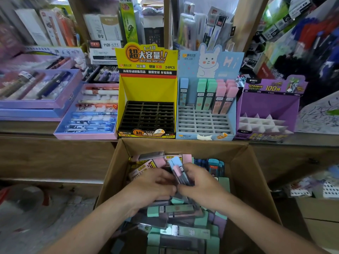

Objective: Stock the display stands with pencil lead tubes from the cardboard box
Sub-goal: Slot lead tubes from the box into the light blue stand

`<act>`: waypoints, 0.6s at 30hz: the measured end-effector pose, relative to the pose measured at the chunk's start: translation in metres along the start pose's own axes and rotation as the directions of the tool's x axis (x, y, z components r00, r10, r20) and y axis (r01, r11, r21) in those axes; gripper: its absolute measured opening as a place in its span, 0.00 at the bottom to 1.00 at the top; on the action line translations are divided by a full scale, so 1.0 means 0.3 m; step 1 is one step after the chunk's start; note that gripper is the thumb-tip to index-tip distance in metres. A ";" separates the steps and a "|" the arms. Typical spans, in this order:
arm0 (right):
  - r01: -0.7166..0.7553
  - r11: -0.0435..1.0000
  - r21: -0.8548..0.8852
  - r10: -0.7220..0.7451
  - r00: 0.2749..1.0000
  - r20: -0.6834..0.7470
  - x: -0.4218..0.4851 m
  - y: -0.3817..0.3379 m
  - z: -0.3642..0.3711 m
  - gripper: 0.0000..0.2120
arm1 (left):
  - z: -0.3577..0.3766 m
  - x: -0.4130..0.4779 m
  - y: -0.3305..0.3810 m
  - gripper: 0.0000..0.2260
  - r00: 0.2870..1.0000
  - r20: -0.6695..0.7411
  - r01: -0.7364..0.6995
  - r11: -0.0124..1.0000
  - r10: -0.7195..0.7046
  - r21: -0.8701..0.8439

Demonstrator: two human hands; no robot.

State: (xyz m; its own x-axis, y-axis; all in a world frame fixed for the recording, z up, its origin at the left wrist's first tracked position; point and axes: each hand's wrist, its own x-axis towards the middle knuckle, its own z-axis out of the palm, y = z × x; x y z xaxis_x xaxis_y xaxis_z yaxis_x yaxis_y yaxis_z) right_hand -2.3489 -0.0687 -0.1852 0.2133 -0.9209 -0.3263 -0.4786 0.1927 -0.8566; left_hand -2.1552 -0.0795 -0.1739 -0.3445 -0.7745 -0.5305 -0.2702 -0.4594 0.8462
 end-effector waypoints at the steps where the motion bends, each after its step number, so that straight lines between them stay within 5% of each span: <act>1: -0.019 0.997 0.078 0.019 1.000 0.006 0.003 0.001 -0.006 0.15 | 0.007 0.000 0.000 0.12 1.000 0.005 0.000 1.000 0.000 -0.013; 9: -0.133 0.821 0.555 0.056 0.987 0.154 0.006 -0.009 -0.039 0.18 | 0.052 -0.012 0.046 0.15 1.000 0.014 -0.020 0.995 0.022 -0.098; 13: -0.155 0.743 0.651 0.005 0.974 0.227 -0.006 -0.032 -0.047 0.16 | 0.065 -0.002 0.067 0.08 0.996 -0.015 -0.087 0.985 0.086 -0.147; 18: -0.112 0.789 0.604 -0.026 0.976 0.215 -0.010 -0.029 -0.052 0.16 | 0.058 0.016 0.061 0.09 0.994 -0.056 -0.105 0.968 0.094 -0.226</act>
State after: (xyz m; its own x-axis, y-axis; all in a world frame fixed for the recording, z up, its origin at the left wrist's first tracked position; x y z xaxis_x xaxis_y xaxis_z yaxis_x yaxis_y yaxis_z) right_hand -2.3587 -0.0731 -0.1704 0.4037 -0.8314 -0.3818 0.1133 0.4596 -0.8809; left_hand -2.1776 -0.0839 -0.1618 -0.3177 -0.8375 -0.4445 -0.0224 -0.4620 0.8866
